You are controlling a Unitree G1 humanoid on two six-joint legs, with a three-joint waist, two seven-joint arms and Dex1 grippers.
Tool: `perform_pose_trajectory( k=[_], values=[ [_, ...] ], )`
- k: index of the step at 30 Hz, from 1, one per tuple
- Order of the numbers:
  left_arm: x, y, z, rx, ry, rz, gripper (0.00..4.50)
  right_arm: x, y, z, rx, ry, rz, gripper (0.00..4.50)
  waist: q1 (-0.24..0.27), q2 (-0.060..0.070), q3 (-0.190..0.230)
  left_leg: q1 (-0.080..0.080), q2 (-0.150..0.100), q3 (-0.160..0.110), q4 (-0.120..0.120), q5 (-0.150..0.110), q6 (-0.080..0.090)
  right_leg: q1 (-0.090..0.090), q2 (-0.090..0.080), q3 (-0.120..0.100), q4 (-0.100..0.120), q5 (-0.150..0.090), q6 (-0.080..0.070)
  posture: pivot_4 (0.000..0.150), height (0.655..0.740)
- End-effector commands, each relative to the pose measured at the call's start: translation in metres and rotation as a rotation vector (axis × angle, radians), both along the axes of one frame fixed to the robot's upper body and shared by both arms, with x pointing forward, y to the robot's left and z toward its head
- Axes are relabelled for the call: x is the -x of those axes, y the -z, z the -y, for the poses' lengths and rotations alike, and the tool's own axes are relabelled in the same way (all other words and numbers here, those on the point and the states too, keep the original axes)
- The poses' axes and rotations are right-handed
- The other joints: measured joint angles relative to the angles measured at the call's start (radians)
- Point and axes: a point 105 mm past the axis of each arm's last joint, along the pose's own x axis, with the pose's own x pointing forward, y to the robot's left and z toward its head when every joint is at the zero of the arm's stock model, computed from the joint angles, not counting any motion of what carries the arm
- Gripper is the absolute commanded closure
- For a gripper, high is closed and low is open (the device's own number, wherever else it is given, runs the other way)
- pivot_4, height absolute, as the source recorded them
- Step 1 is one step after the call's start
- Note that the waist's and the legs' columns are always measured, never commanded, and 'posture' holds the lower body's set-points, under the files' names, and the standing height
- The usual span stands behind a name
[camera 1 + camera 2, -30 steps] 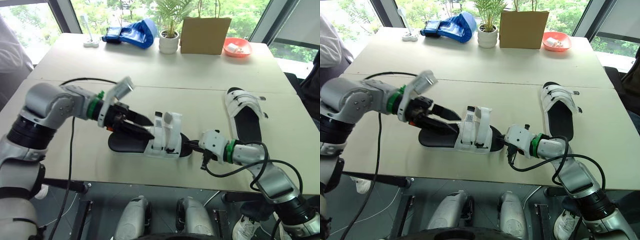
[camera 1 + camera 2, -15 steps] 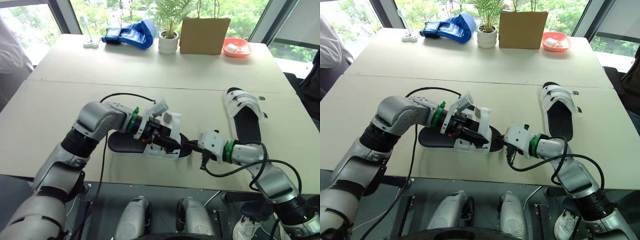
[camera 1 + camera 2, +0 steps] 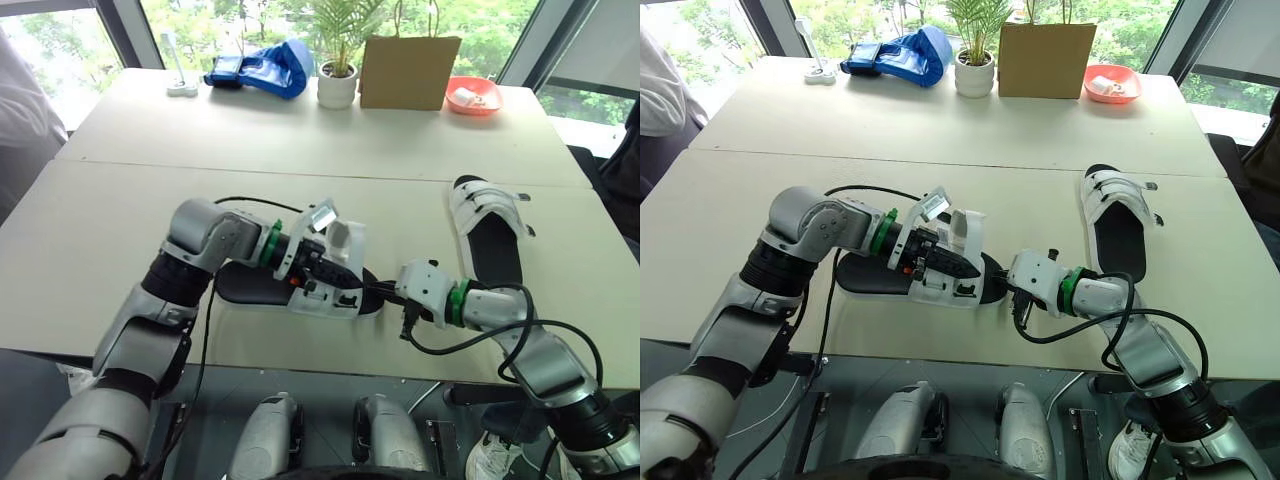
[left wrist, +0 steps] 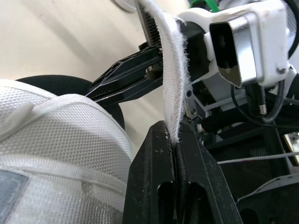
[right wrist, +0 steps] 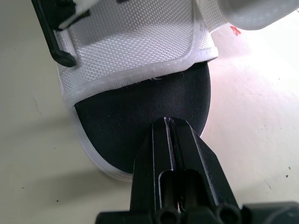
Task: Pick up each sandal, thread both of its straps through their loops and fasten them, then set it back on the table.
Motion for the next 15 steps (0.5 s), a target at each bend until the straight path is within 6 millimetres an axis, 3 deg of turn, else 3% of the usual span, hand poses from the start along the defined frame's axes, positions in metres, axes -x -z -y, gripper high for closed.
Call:
perform_pose_trajectory(
  k=[1, 8, 15],
  values=[
    [-0.001, -0.005, 0.002, 0.035, -0.018, 0.001, 4.45, 0.005, 0.018, 0.002, 0.026, 0.013, -0.075, 4.5, 0.0, 0.0, 0.0, 0.0, 0.0, 0.0, 0.0, 0.0, 0.0, 0.0, 0.0, 0.0, 0.0, 0.0, 0.0, 0.15, 0.7209],
    [-0.003, 0.004, 0.001, 0.013, -0.017, 0.036, 4.45, 0.004, 0.018, 0.002, 0.024, 0.013, -0.074, 4.5, 0.001, 0.0, 0.0, 0.004, 0.0, 0.0, -0.001, -0.001, -0.001, 0.004, -0.002, 0.0, -0.001, 0.0, 0.0, 0.15, 0.7209],
    [0.015, 0.016, -0.003, -0.039, 0.068, 0.088, 4.45, 0.004, 0.018, 0.002, 0.026, 0.013, -0.072, 4.5, -0.001, 0.0, 0.0, 0.004, 0.0, 0.0, -0.001, -0.001, -0.002, 0.004, -0.002, 0.0, -0.001, 0.0, 0.0, 0.15, 0.7209]
  ],
)
